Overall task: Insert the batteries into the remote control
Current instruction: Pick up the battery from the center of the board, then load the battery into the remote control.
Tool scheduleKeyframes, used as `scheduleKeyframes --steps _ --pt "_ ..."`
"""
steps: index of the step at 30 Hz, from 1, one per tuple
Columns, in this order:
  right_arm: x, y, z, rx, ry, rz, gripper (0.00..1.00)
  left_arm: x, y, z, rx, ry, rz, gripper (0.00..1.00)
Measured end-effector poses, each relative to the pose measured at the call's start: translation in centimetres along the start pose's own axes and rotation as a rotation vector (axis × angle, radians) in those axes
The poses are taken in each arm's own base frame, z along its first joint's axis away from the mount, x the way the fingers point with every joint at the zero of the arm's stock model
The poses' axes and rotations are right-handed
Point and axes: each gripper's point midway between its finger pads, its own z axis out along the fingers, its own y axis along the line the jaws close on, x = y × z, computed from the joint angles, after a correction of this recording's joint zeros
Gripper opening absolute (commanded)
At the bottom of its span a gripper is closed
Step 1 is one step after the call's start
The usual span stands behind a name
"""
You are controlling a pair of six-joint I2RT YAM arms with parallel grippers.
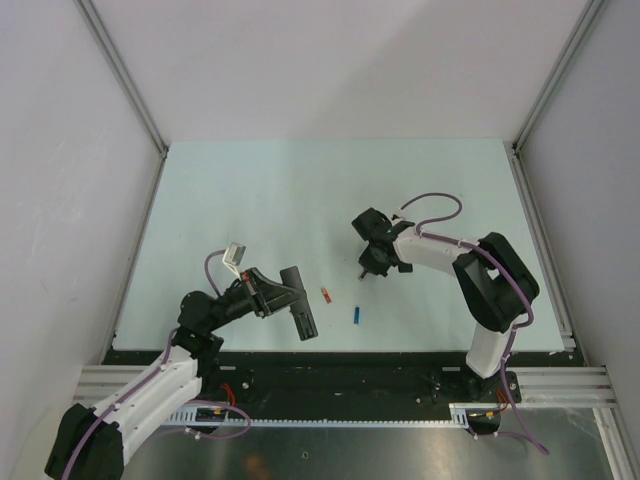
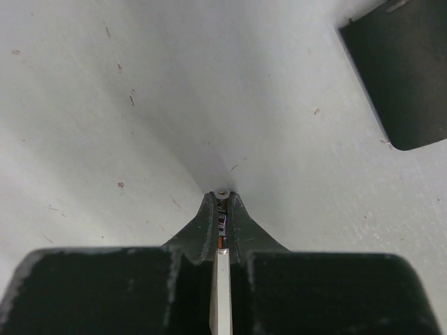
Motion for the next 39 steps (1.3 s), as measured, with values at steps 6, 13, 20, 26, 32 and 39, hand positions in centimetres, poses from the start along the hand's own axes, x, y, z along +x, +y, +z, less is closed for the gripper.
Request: scheduleKeyframes --steps 6,13,20,26,32,39 --pt "-0.4 0.1 0.0 -0.029 -0.001 -0.118 0.0 0.0 0.0 0.0 0.0 0.0 -0.001 0.0" --pt "-1.3 -0.8 -4.6 -0.076 -0.112 -0.426 0.0 -0.1 1.2 0.2 -0.04 -0.003 -0.028 0.0" --pt "-1.6 3.0 -19.6 -0.449 -0.373 -0.611 0.0 0.0 5.0 1.0 -0.175 0.002 -0.108 0.0" --pt "-0.7 1.8 -24.7 -0.573 -0.483 -0.694 0.0 -2.3 4.5 3.9 -0.185 -0.004 -0.088 0.0" --pt "1.4 1.0 -25.7 -0.661 -0.473 -0.777 0.0 -3.9 4.2 7.0 -0.147 -0.007 -0.079 0.0" --pt "4.1 2.9 -27.7 -0.778 -0.477 -0.797 0.0 -3.0 6.0 8.5 -0.151 0.019 -0.162 0.0"
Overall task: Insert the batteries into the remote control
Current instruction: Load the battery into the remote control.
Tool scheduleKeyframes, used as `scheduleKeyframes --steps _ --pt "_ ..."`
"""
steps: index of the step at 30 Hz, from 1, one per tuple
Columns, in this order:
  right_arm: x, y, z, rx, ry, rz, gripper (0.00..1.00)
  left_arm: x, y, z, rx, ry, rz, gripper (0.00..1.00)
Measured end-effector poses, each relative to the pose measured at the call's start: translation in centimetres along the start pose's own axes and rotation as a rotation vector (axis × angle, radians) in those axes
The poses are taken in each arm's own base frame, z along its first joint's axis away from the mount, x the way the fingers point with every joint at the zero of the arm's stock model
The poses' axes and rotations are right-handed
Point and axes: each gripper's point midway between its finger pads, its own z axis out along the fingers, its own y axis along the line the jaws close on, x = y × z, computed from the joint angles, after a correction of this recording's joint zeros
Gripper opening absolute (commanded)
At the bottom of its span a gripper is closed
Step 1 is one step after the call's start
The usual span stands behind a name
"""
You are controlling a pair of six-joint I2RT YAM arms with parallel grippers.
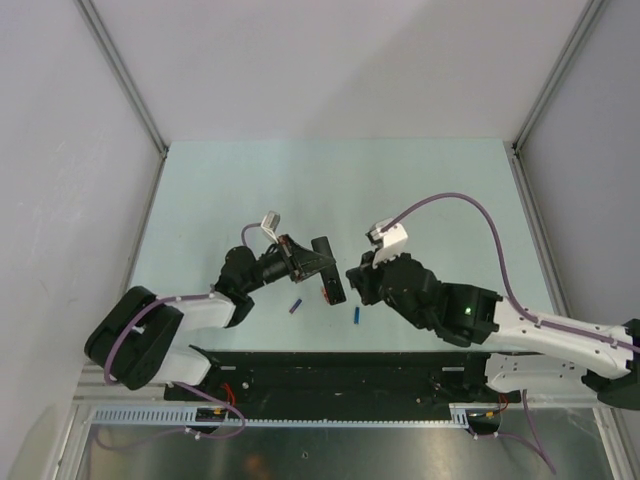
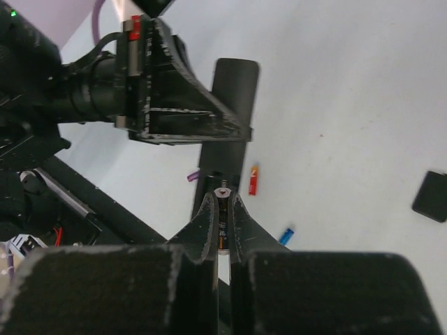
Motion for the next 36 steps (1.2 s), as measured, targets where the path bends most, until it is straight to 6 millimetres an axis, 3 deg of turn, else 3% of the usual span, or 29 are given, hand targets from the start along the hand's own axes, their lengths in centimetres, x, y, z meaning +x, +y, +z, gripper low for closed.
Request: scheduleKeyframes --steps 3,9,14,36 --pt "0.5 1.2 0.9 -0.015 0.002 -0.009 0.0 0.0 -0.2 0.3 0.016 -0.001 -0.013 0.0" --pt "1.8 1.9 2.9 0.0 0.025 -0.023 0.0 -0.5 -1.8 0.5 0.085 -0.016 -0.004 0.0" --pt "1.8 2.4 3.6 -0.005 0.017 -0.017 0.0 -0.6 -2.0 0.7 0.106 -0.018 -0.015 0.0" --pt "2.5 2.5 4.3 0.022 0.017 -0.035 0.0 -0.5 -2.6 0.8 0.132 -0.016 -0.033 0.0"
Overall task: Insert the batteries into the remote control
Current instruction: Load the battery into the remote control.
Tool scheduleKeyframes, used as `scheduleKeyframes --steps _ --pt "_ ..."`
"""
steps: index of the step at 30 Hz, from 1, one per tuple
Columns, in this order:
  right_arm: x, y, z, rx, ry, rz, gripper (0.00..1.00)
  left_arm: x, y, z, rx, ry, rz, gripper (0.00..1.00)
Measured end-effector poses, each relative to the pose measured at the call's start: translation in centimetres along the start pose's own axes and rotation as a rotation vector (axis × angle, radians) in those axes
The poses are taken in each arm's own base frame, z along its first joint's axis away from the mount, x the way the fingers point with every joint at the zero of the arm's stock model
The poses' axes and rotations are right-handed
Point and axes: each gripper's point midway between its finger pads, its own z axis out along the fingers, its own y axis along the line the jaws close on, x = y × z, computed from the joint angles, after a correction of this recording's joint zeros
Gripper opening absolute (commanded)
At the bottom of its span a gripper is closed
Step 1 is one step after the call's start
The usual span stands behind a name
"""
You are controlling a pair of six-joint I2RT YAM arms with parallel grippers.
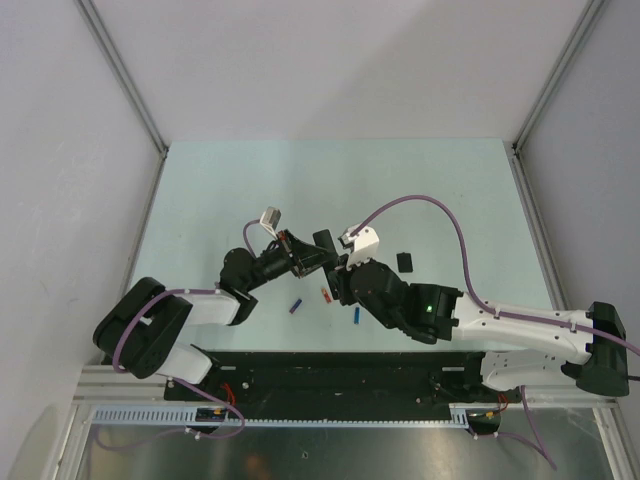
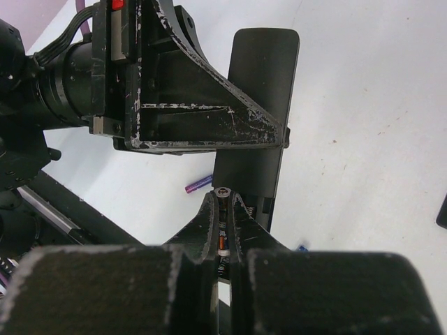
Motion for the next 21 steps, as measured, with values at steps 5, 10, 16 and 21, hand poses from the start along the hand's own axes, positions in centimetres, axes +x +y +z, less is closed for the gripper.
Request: scheduleKeyframes --steps 5,10,16,21 --pt "0.3 0.1 -0.2 0.004 0.004 -0.005 0.0 0.0 0.0 0.0 0.0 0.0 0.0 0.0" --pt "0.9 -0.1 -0.3 0.013 0.027 0.007 0.0 -0.1 0.0 0.0 -0.001 -0.004 0.002 0.0" --pt "1.3 -0.1 -0.1 0.03 0.046 0.024 0.0 0.0 0.1 0.0 -0.003 -0.003 0.007 0.0" --pt "1.7 0.0 0.2 0.047 0.066 0.026 0.0 0.0 0.2 0.0 -0.008 -0.001 0.007 0.0"
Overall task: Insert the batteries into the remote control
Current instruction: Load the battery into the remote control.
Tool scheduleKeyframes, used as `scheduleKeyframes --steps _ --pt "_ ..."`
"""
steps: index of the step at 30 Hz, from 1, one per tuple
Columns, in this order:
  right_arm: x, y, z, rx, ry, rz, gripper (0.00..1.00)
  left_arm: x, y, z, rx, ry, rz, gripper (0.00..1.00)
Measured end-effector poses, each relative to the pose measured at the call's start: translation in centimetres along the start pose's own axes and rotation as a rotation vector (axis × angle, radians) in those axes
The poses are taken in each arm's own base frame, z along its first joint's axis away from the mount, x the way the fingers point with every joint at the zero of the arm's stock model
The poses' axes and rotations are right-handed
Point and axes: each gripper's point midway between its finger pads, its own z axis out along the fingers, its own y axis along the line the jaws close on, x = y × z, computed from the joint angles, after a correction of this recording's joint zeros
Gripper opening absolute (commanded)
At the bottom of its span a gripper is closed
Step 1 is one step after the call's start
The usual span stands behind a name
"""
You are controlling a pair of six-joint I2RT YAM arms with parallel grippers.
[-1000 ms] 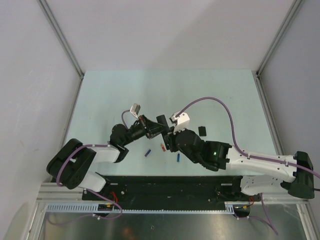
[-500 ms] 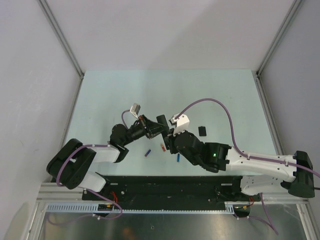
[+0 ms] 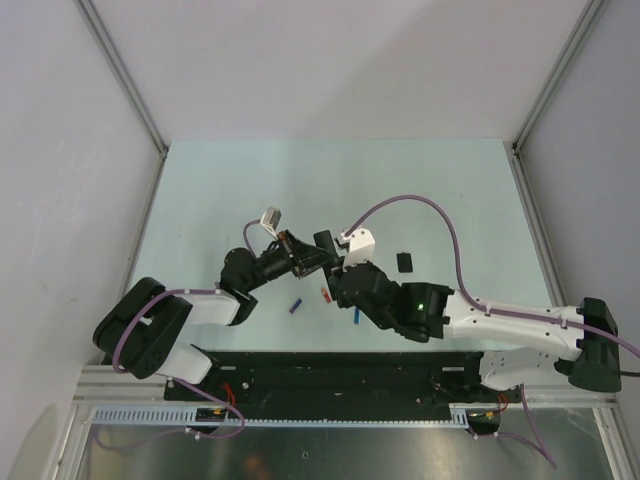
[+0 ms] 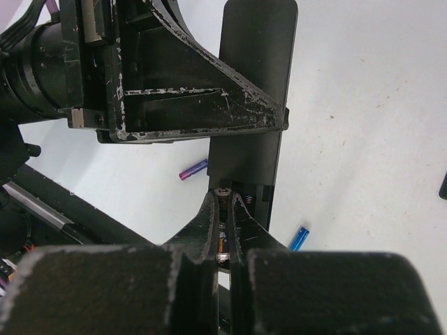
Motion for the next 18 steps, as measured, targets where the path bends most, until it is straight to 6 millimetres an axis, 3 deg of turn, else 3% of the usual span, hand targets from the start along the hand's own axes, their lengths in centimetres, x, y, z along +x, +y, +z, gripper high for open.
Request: scheduleKeyframes --steps 8,18 --pt "0.43 -0.12 0.61 0.041 0.039 -0.009 0.0 -0.13 0.66 -0.02 -0.028 -0.008 0.0 0.0" --pt "0.24 -0.25 0.61 0.053 0.046 0.025 0.2 -0.21 0.54 -0.03 -0.028 -0.012 0.003 0.0"
